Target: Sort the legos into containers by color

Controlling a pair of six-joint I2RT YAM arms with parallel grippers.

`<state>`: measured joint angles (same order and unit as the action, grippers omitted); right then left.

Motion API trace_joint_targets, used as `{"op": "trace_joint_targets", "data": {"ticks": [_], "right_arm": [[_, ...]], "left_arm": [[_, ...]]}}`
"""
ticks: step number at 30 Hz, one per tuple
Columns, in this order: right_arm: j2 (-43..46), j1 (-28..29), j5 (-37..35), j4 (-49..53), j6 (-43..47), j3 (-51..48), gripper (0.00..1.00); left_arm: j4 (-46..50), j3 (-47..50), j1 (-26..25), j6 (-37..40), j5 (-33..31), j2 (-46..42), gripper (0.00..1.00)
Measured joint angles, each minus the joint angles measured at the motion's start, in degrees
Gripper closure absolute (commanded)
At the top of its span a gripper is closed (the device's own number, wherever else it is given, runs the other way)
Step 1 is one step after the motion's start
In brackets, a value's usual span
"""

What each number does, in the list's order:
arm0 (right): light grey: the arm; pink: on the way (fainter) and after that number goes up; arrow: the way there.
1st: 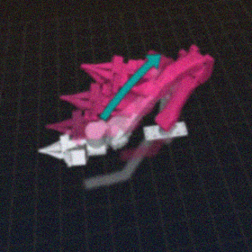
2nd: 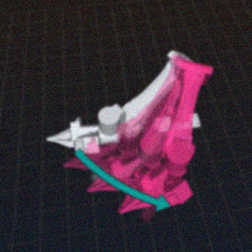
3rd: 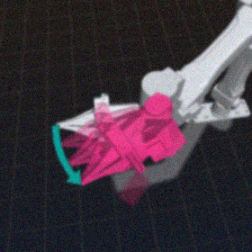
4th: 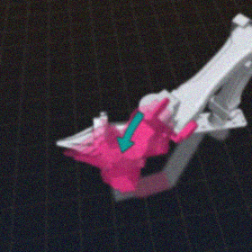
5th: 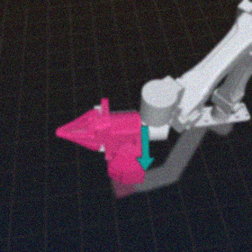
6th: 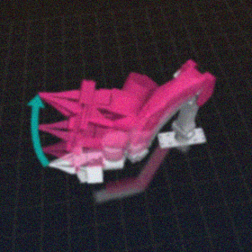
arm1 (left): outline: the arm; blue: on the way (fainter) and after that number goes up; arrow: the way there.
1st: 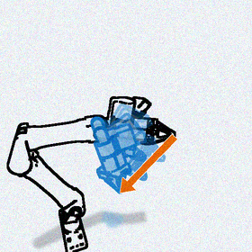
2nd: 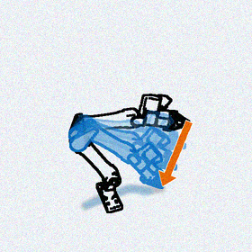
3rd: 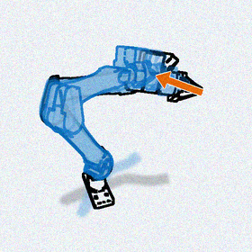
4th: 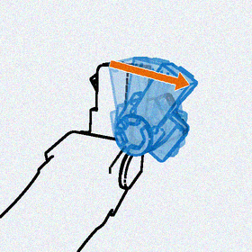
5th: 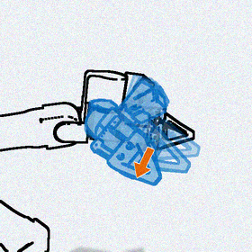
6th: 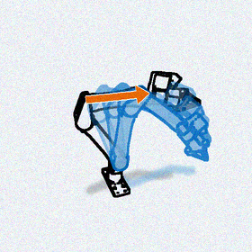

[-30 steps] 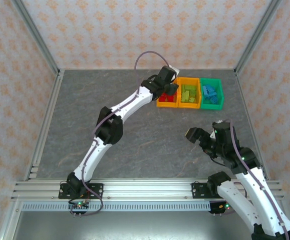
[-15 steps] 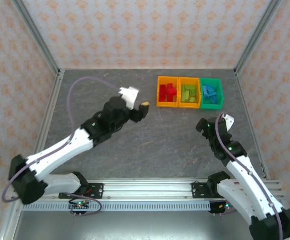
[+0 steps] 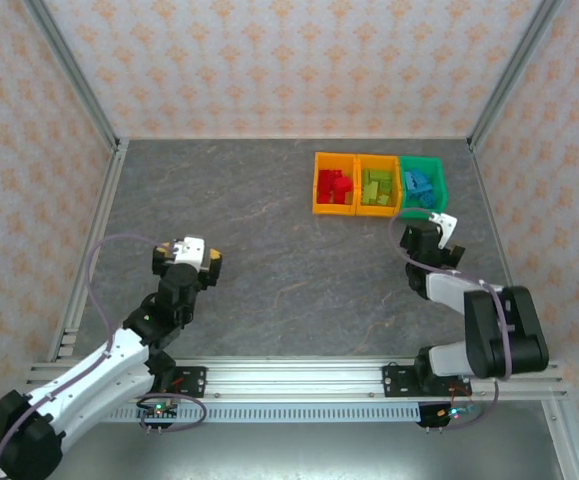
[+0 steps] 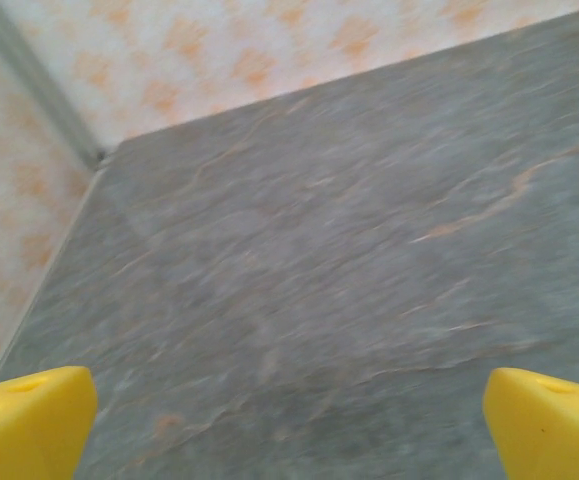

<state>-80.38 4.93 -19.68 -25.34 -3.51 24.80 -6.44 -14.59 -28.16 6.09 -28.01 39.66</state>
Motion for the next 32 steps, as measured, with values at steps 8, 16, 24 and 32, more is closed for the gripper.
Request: {"op": "trace_joint_targets", "data": {"ticks": [8, 16, 24, 32], "right_arm": [[-7.5, -1.0, 6.6, -17.2, 3.8, -3.2, 0.01], [-7.3, -1.0, 6.7, -19.7, 3.9, -2.9, 0.01], [-7.3, -1.0, 6.7, -19.7, 3.9, -2.9, 0.01], [-7.3, -1.0, 6.7, -19.8, 3.9, -2.7, 0.01]], "left_arm": [[-17.8, 2.2, 21.2, -2.1, 10.5, 20.3, 0.0], [-33.5, -7.3, 27.4, -5.5, 21.8, 47.4, 0.0], [-35.0, -8.9, 26.3, -5.6, 24.2, 47.1, 0.0], [-35.0, -8.9, 26.3, -5.6, 24.6, 47.1, 0.0]]}}
